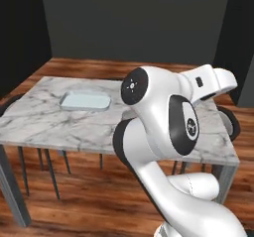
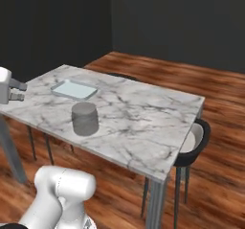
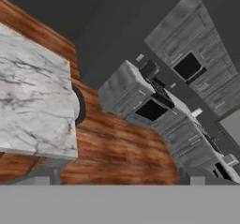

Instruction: Pick the jar and jar from the dining table and place them in the open cabinet. Close the cabinet after placing the objects.

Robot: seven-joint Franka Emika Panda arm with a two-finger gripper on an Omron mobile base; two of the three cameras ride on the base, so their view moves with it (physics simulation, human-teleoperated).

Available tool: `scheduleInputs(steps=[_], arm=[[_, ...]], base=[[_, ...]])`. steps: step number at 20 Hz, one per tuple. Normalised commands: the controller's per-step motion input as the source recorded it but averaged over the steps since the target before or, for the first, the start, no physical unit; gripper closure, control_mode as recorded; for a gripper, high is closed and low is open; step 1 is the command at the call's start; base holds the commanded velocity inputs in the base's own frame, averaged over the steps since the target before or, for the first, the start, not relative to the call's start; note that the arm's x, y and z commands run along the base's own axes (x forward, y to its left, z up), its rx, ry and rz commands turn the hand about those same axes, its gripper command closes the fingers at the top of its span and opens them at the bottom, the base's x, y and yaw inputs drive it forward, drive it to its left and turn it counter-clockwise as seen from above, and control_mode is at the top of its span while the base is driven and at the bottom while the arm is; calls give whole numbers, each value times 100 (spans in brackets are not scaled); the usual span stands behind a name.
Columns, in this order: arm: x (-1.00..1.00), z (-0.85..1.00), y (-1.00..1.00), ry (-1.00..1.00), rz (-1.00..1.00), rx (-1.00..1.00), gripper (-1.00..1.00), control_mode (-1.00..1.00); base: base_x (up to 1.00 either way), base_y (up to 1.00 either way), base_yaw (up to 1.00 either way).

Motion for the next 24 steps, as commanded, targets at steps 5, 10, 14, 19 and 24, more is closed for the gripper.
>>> scheduleInputs(steps=[5,10,14,19,24], arm=[[0,0,0,0,0,0,-100,100],[0,0,0,0,0,0,-100,100],[0,0,0,0,0,0,-100,100],[0,0,0,0,0,0,-100,100],[0,0,0,0,0,0,-100,100]], base=[[29,65,-36],[26,56,-33],[20,46,-31],[20,38,-30],[24,14,-28]])
